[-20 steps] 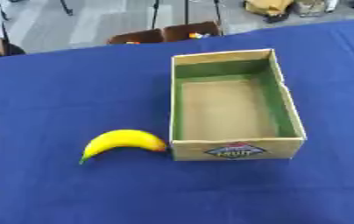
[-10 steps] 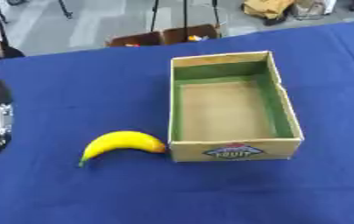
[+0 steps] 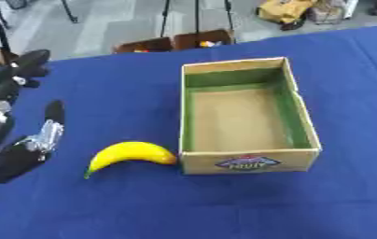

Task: Pick up objects on the table and place them in the box.

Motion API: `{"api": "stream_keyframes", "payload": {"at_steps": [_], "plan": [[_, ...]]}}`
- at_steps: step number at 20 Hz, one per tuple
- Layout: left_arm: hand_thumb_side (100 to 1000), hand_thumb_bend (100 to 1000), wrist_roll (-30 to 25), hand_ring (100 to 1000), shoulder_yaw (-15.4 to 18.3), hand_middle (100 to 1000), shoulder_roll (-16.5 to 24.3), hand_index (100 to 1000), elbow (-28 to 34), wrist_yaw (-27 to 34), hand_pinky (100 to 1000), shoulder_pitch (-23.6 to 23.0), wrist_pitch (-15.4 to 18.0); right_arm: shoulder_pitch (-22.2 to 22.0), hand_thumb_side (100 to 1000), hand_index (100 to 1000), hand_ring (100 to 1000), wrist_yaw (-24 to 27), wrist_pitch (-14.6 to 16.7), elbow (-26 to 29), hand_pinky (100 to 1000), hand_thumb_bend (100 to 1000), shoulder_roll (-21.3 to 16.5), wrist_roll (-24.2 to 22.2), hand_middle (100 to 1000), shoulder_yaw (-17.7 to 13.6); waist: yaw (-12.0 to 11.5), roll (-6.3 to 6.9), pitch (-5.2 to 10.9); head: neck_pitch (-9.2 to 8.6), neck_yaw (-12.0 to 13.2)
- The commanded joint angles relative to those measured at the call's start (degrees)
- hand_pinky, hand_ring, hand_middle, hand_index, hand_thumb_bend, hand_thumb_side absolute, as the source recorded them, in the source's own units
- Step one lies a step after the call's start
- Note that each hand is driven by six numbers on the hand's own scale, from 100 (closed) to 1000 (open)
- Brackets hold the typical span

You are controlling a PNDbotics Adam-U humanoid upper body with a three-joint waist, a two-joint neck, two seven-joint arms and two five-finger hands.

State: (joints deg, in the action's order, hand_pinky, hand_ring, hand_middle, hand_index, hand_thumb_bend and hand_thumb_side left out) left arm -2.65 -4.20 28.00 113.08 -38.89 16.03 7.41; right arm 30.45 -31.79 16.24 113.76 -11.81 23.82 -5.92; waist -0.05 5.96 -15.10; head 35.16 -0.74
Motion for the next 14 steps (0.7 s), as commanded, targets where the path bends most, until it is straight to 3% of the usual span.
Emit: {"api": "stream_keyframes", "payload": {"at_steps": [1,8,11,14], "plan": [[899,243,-2.9,870,-1.1,952,3.2,1000,-0.5,-0.7,777,1.2,-0.8,0.5,932,892,865,0.6,0.1,0.8,759,100,-0.3,-0.2,647,0.3,0.0,-0.12,1.15,-0.32,0.2],[937,410,-9.9,929,-3.7,998,4.8,1000,-4.1,-1.1,822,3.7,-2.6,0.4,931,891,864,0.7,0.1,0.8,760,100,-0.1,-0.5,646,0.5,0.2,-0.03,1.41,-0.36,-0.1],[897,400,-25.4,925,-1.1,1000,5.0,1000,-1.6,0.8,794,5.5,-5.1,0.2,931,891,863,0.7,0.0,0.8,760,100,-0.1,-0.5,645,0.4,0.0,-0.03,1.64,-0.24,-0.5],[791,291,-33.5,929,-0.2,1000,5.6,1000,-0.4,3.2,774,6.5,-8.0,0.1,929,890,863,0.7,0.0,0.8,760,100,-0.1,-0.4,645,0.5,-0.1,0.04,1.81,-0.17,-0.7]]}}
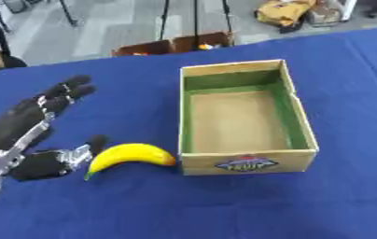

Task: Pick up objects on the table and place them in the box.

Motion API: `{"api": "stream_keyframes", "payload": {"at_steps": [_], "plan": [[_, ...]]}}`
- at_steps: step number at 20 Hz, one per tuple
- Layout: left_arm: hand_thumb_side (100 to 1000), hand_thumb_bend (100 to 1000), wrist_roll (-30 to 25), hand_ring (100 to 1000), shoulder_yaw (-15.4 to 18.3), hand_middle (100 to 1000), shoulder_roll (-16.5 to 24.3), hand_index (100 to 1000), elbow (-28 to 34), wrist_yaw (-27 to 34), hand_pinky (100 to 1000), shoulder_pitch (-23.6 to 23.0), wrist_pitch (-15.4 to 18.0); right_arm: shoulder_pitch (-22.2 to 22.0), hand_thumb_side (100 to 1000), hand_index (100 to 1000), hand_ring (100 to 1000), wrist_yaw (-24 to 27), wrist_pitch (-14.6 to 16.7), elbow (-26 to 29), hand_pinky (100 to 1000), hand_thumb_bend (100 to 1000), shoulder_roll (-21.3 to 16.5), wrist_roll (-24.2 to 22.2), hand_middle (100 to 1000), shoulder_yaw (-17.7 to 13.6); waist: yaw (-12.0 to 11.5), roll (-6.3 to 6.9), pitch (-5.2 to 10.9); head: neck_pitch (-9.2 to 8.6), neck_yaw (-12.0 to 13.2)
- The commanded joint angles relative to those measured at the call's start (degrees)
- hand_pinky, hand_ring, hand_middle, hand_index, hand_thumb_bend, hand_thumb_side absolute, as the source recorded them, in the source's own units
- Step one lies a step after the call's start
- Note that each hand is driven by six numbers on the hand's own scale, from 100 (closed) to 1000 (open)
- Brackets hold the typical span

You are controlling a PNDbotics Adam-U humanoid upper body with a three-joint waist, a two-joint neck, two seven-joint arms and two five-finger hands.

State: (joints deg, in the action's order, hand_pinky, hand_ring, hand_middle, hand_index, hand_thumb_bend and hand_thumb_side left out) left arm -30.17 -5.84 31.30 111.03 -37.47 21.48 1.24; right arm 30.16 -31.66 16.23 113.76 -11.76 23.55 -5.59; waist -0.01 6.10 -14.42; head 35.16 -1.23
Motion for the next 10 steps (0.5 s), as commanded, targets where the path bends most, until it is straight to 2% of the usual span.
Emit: {"api": "stream_keyframes", "payload": {"at_steps": [1,4,10], "plan": [[779,281,-7.3,935,1.3,1000,2.3,1000,1.5,2.3,783,1.4,-2.6,0.3,929,890,863,0.6,0.0,0.8,760,100,-0.1,-0.1,645,0.1,-0.1,-0.06,1.17,-0.18,-0.3],[825,332,-9.4,979,0.5,1000,2.5,1000,0.6,3.2,862,2.1,-3.6,0.2,926,891,863,0.7,0.0,0.8,760,100,-0.1,-0.1,644,0.2,-0.1,-0.01,1.25,-0.17,-0.4],[848,360,-11.3,972,-1.8,1000,3.3,1000,-1.9,5.2,860,3.3,-3.8,0.1,926,890,863,0.7,0.0,0.8,760,100,0.1,-0.1,644,0.3,0.0,0.07,1.41,-0.15,-0.9]]}}
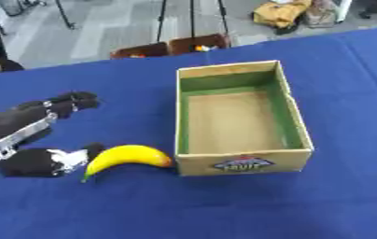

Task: Pick up objects on the table and place them in the box.

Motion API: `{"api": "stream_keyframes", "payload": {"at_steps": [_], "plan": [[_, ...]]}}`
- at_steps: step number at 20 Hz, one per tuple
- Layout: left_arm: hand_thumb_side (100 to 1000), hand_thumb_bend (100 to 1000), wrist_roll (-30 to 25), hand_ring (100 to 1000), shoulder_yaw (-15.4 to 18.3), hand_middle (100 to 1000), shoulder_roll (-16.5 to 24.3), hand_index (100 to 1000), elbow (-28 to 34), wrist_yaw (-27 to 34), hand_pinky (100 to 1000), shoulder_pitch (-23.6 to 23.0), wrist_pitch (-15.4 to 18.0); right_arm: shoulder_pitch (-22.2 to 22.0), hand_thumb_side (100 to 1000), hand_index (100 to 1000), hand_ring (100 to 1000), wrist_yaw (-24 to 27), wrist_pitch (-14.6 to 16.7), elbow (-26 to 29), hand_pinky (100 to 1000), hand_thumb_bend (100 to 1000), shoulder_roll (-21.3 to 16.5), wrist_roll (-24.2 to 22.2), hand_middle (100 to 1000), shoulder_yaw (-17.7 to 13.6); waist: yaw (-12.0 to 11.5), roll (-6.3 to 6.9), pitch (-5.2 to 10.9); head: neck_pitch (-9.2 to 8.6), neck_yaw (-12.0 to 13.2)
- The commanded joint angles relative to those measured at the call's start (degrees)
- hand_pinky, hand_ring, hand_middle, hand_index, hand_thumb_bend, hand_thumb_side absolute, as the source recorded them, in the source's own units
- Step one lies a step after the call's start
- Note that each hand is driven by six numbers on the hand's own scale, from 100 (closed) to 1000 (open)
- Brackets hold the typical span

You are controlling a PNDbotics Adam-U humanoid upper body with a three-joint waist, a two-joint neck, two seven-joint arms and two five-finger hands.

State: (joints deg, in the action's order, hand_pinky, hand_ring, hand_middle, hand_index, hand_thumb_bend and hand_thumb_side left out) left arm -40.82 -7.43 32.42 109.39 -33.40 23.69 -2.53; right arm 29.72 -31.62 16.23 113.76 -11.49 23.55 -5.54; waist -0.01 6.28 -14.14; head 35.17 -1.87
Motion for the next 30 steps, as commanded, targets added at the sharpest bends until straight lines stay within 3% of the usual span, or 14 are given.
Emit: {"api": "stream_keyframes", "payload": {"at_steps": [1,4,5,10,18,22,30], "plan": [[848,360,-0.7,972,-0.3,1000,2.2,1000,-0.5,1.3,860,1.1,0.0,0.5,926,890,863,0.7,0.0,0.8,760,100,-0.2,-0.1,644,0.2,0.0,-0.11,1.13,-0.15,-0.2],[848,360,-0.7,972,-0.3,1000,2.2,1000,-0.8,1.6,860,1.2,0.1,0.5,926,890,863,0.7,0.0,0.8,760,100,-0.2,-0.1,644,0.2,0.0,-0.11,1.14,-0.15,-0.2],[963,508,-1.0,975,-0.8,1000,2.5,1000,-1.2,1.9,878,1.4,0.0,0.5,922,889,861,0.7,0.0,0.8,761,100,-0.2,-0.1,640,0.3,0.2,-0.02,1.13,-0.21,-0.2],[955,516,-1.5,976,-5.8,1000,3.9,1000,-5.7,4.0,868,4.8,-0.9,0.3,921,888,860,1.0,0.0,0.8,761,100,-0.1,-0.1,639,0.5,0.6,0.16,1.3,-0.19,-0.4],[934,466,-1.1,982,-8.4,1000,3.5,1000,-7.7,1.8,872,6.3,-0.3,0.4,916,887,859,1.2,0.0,0.8,761,100,-0.1,0.1,637,0.6,0.8,0.23,1.19,-0.16,-0.4],[880,427,-1.6,984,-8.6,1000,3.5,1000,-8.1,0.7,874,6.6,0.0,0.3,916,887,860,1.3,0.0,0.8,762,100,-0.2,0.0,635,0.7,0.8,0.26,1.04,-0.09,-0.5],[814,397,-5.7,1000,-9.5,1000,6.1,1000,-10.2,-1.0,909,8.1,1.4,0.1,915,888,861,1.5,-0.2,0.8,763,100,-0.6,-0.1,632,0.8,0.6,0.45,0.89,0.71,-0.6]]}}
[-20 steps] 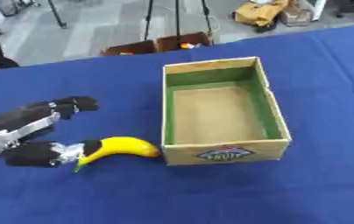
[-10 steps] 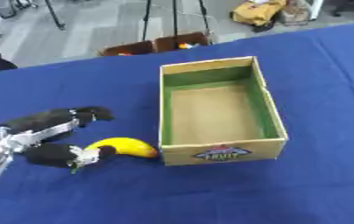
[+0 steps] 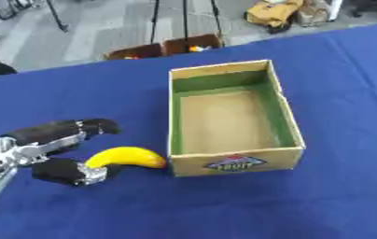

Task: Pick up objects on the table and place them in the box.

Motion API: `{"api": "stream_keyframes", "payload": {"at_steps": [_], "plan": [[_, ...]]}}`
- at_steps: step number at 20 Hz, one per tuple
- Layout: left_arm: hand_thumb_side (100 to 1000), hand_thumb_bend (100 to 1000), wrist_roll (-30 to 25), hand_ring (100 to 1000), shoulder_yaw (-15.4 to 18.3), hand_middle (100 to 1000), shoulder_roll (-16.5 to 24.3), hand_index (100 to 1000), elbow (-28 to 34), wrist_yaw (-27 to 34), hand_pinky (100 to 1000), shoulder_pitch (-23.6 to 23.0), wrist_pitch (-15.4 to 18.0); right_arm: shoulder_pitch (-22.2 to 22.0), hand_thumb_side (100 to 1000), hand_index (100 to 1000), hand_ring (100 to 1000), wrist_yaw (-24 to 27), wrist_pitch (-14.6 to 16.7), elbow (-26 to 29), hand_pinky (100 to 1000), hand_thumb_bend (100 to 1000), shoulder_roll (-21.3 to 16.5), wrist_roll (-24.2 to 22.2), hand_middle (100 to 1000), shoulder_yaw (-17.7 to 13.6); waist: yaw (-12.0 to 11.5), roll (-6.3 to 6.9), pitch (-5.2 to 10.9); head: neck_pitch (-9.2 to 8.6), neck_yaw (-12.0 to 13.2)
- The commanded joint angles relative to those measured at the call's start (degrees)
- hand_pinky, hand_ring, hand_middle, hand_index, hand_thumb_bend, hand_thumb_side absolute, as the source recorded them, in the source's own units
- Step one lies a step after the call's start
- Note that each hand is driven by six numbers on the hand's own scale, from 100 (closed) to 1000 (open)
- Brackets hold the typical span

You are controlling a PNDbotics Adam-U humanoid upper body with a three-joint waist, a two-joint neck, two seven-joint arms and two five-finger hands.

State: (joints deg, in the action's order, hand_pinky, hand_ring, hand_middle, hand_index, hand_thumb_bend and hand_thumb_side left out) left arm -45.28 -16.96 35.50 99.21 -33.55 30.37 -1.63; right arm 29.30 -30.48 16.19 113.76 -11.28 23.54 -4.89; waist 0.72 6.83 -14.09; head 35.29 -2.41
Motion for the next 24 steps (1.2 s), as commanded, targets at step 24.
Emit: {"api": "stream_keyframes", "payload": {"at_steps": [24], "plan": [[752,446,-6.1,1000,-0.8,1000,5.1,1000,-0.2,-16.5,995,3.7,10.2,0.6,907,888,863,1.1,-0.3,0.8,766,100,-2.3,-0.4,619,0.5,0.3,0.71,-0.7,2.28,-1.3]]}}
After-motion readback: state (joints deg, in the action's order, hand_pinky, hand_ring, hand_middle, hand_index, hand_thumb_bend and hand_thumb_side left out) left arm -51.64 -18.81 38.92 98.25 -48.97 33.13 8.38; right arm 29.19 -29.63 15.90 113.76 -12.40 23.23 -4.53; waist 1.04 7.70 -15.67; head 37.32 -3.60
